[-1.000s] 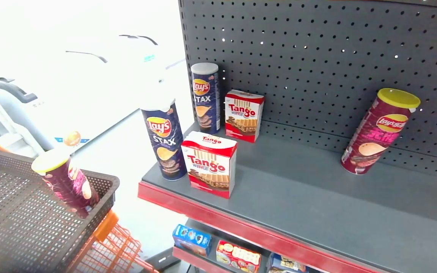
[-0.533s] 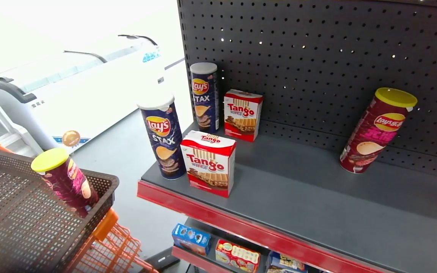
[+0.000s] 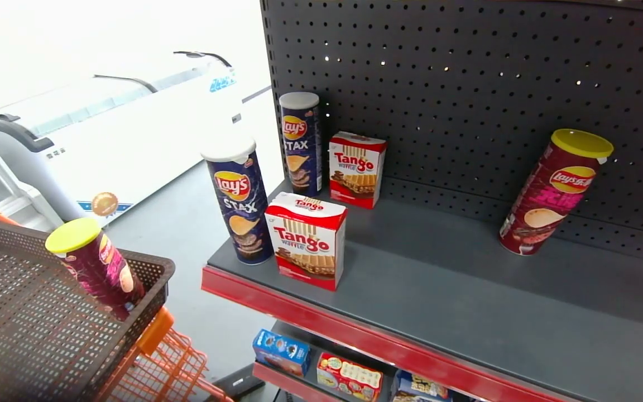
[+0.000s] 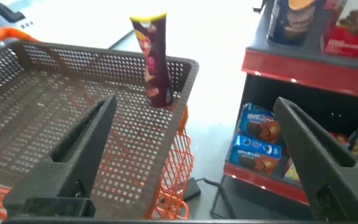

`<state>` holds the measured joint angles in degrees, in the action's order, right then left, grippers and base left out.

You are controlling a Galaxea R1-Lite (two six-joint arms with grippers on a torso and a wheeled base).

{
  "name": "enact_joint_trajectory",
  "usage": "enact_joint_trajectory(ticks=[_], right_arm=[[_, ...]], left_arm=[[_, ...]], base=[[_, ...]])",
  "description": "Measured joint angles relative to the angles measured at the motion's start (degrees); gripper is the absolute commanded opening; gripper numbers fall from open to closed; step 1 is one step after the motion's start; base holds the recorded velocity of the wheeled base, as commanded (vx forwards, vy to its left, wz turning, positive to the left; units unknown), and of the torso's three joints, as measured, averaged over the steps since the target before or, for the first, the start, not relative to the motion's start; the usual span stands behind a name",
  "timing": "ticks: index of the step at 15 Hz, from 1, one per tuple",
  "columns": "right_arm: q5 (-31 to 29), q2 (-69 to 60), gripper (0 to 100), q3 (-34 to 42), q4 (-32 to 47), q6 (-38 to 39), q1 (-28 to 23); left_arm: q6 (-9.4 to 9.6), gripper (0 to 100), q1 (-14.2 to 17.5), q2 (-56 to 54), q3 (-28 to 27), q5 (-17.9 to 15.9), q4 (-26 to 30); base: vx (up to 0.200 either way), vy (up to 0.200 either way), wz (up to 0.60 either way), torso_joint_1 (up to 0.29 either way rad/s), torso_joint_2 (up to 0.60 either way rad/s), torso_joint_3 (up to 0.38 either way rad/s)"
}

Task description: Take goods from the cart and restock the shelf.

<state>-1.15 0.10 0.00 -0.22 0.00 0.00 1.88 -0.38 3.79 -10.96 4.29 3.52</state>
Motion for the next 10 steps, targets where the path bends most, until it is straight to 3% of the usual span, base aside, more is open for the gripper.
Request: enact_joint_trajectory(ticks=[2, 6, 8, 10], right_arm=[[0.0, 0.0, 100, 0.0, -0.02, 0.02, 0.0], [0.0, 0.0, 100, 0.0, -0.02, 0.0, 0.0], [-0.02, 0.0, 100, 0.0, -0.02, 0.0, 0.0], [-0.05, 0.0, 100, 0.0, -0.02, 0.0, 0.0]], left_arm=[[-0.18, 100, 0.3, 7.12, -5.3, 1.4, 1.37], [-0.68, 100, 7.16, 23.03, -11.95, -4.91, 0.96], [-0.76, 100, 8.97, 31.32, -12.52, -6.06, -3.68], [-0.38, 100, 10.68, 41.44, -11.73, -6.53, -12.61]], base=[[0.0, 0.0, 0.0, 0.0, 0.0, 0.0], [0.0, 0.0, 0.0, 0.0, 0.0, 0.0], [0.0, 0.0, 0.0, 0.0, 0.0, 0.0], [0.0, 0.0, 0.0, 0.0, 0.0, 0.0]])
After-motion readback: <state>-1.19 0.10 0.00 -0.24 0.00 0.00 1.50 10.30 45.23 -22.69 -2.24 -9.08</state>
